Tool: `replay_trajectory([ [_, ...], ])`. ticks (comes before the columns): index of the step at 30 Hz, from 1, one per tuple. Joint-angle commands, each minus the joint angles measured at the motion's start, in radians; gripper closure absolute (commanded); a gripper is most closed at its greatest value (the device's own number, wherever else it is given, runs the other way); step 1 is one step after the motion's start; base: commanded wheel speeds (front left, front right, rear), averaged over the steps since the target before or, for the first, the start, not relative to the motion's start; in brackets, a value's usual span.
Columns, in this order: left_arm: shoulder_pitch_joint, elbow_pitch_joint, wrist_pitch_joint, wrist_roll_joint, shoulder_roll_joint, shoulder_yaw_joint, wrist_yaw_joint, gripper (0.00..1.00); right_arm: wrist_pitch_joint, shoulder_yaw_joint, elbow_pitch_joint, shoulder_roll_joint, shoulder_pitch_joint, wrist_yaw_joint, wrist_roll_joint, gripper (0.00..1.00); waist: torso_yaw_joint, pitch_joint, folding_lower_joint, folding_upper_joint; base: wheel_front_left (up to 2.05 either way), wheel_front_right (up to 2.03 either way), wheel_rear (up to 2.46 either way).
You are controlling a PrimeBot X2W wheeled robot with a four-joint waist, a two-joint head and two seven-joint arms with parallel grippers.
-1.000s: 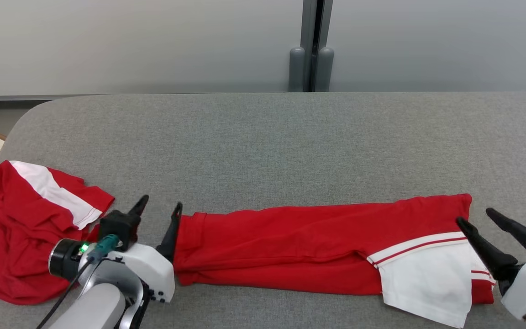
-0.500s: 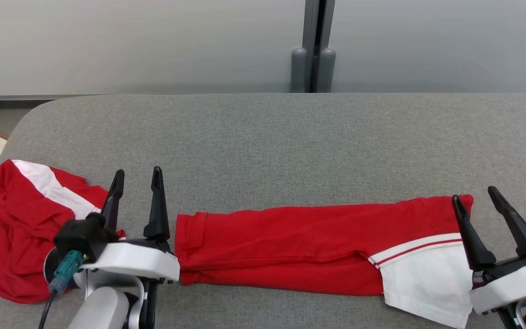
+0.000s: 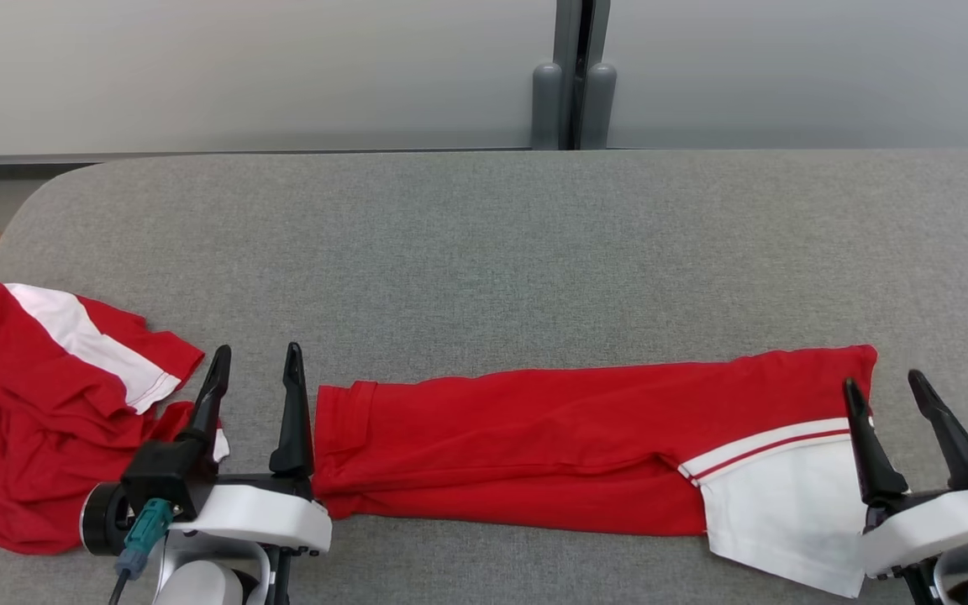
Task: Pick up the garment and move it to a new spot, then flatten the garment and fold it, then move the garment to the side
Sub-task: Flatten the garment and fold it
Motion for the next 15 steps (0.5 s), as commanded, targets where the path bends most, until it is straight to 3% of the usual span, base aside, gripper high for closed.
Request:
replay_trajectory([
  [1, -0.008, 0.003, -0.004, 0.01, -0.002, 0.006, -0.008, 0.0, 0.008, -0.008, 0.013, 0.006, -0.009, 0.0, 0.002, 0.0, 0.001, 0.005, 0.0, 0.0, 0.0, 0.0, 0.0],
  [15, -0.053, 0.047, -0.004, 0.058, -0.016, 0.04, -0.064, 0.0, 0.076, -0.108, 0.301, 0.091, -0.085, 0.0, 0.094, 0.0, 0.025, 0.061, 0.0, 0.0, 0.0, 0.0, 0.0],
])
